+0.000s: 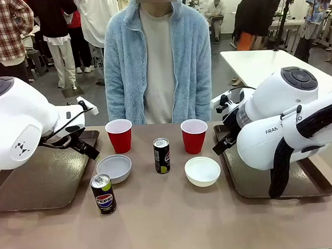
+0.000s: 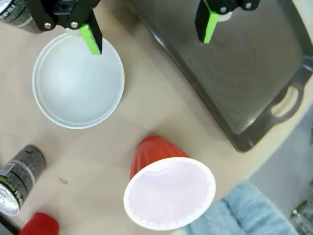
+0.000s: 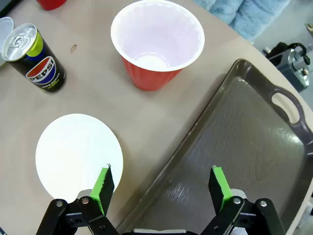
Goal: Prepare tableware on both trays.
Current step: Pick up a Picnic Bowl from the table and place it on a Handle tray.
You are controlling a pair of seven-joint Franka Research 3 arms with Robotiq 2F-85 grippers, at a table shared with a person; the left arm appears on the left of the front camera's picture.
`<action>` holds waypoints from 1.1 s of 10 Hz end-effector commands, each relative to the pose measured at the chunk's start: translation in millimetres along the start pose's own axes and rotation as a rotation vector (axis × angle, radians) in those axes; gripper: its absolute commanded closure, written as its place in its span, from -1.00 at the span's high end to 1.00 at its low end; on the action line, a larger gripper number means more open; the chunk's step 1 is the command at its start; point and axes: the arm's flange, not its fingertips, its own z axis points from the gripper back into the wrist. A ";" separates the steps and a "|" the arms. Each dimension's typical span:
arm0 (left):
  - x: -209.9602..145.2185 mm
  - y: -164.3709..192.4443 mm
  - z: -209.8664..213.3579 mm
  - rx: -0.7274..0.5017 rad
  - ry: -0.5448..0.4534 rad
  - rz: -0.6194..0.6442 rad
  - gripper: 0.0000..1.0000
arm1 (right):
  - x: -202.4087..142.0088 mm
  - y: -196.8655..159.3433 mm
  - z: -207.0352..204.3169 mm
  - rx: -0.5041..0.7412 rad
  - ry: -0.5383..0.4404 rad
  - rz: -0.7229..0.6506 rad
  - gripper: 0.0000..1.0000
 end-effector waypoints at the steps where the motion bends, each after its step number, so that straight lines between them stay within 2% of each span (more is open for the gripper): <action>1: 0.0 -0.1 0.0 0.000 0.000 0.000 1.00 | 0.0 0.0 0.0 0.000 0.000 0.000 1.00; 11: 0.0 -0.1 0.0 0.000 0.000 0.000 1.00 | 0.0 0.0 0.0 0.000 0.000 0.000 1.00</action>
